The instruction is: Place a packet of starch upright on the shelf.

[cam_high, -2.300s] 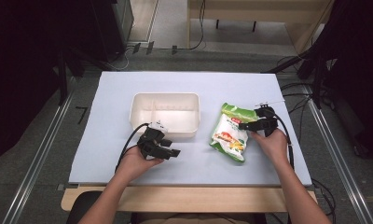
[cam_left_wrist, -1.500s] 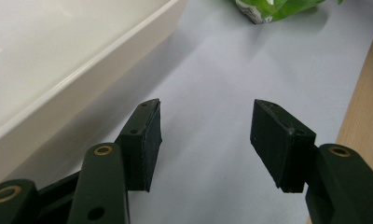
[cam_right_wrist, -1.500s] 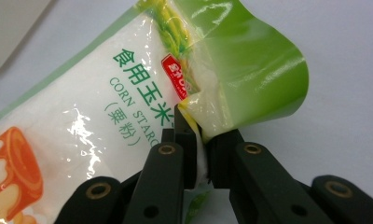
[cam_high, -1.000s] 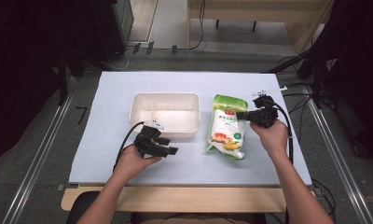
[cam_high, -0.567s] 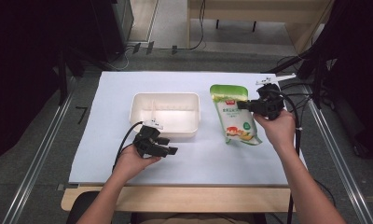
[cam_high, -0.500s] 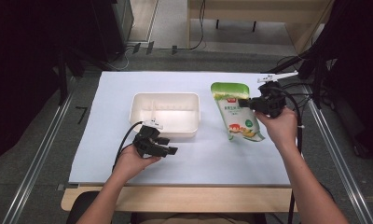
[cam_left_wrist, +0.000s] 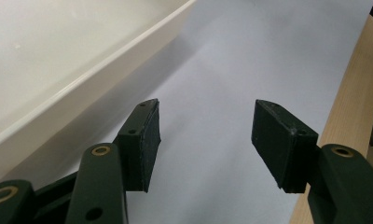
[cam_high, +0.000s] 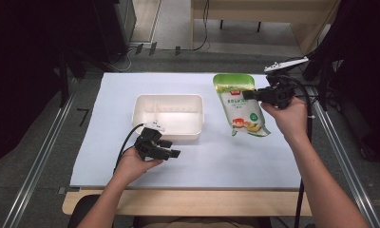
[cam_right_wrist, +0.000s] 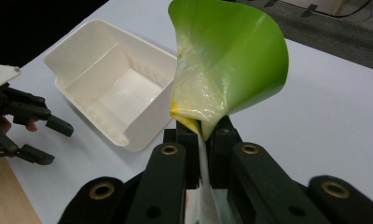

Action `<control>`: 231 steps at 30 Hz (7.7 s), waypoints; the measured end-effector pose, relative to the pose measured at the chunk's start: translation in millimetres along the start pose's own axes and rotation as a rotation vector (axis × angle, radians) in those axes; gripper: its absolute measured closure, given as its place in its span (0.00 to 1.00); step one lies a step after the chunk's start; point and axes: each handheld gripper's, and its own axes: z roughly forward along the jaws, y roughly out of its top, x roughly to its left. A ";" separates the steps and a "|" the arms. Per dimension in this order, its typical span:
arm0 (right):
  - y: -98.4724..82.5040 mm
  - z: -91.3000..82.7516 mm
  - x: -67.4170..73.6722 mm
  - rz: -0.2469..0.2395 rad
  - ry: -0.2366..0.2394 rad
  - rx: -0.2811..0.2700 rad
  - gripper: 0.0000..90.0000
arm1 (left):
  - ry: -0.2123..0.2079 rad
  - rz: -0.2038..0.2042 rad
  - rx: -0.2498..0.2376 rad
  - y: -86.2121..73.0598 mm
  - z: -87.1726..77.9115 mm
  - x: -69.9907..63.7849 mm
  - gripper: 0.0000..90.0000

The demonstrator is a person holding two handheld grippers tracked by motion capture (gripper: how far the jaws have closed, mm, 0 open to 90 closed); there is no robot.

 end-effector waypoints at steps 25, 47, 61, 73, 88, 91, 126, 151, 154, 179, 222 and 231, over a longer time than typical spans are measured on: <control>70.2 10.6 11.5 -0.130 0.177 -0.009 0.98 | 0.019 -0.026 -0.022 -10.1 -10.4 2.5 0.47; 119.1 40.0 54.6 -0.228 0.268 -0.006 0.98 | 0.011 -0.016 -0.031 -9.2 -13.6 2.6 0.47; 136.7 65.0 72.3 -0.222 0.297 0.003 0.98 | 0.016 -0.032 -0.050 -13.9 -23.7 8.2 0.47; 146.1 89.6 88.3 -0.232 0.309 0.031 0.98 | 0.031 -0.045 -0.058 -17.0 -28.1 10.0 0.47; 144.9 117.7 96.4 -0.230 0.317 0.042 0.98 | 0.029 -0.040 -0.059 -17.6 -28.4 9.9 0.47; 143.1 123.2 96.5 -0.221 0.319 0.047 0.98 | 0.031 -0.041 -0.053 -17.7 -28.3 10.6 0.47; 100.8 205.5 82.6 -0.150 0.315 0.108 0.98 | 0.018 -0.032 -0.054 -16.6 -28.3 9.0 0.48; 69.0 196.7 46.1 -0.100 0.312 0.022 0.96 | 0.015 -0.028 -0.052 -16.0 -26.1 7.9 0.48; 66.0 195.0 41.2 -0.087 0.312 0.026 0.96 | 0.015 -0.025 -0.046 -15.8 -25.8 7.6 0.48; 57.6 175.7 15.2 -0.028 0.274 0.013 0.62 | 0.014 -0.021 -0.040 -14.0 -23.1 7.8 0.48; 26.7 118.4 10.5 -0.108 0.167 0.071 0.47 | -0.014 -0.032 -0.035 -10.2 -18.1 8.4 0.45; 0.1 101.7 14.9 -0.091 0.161 0.054 0.46 | -0.017 -0.029 -0.033 -10.1 -17.4 8.4 0.45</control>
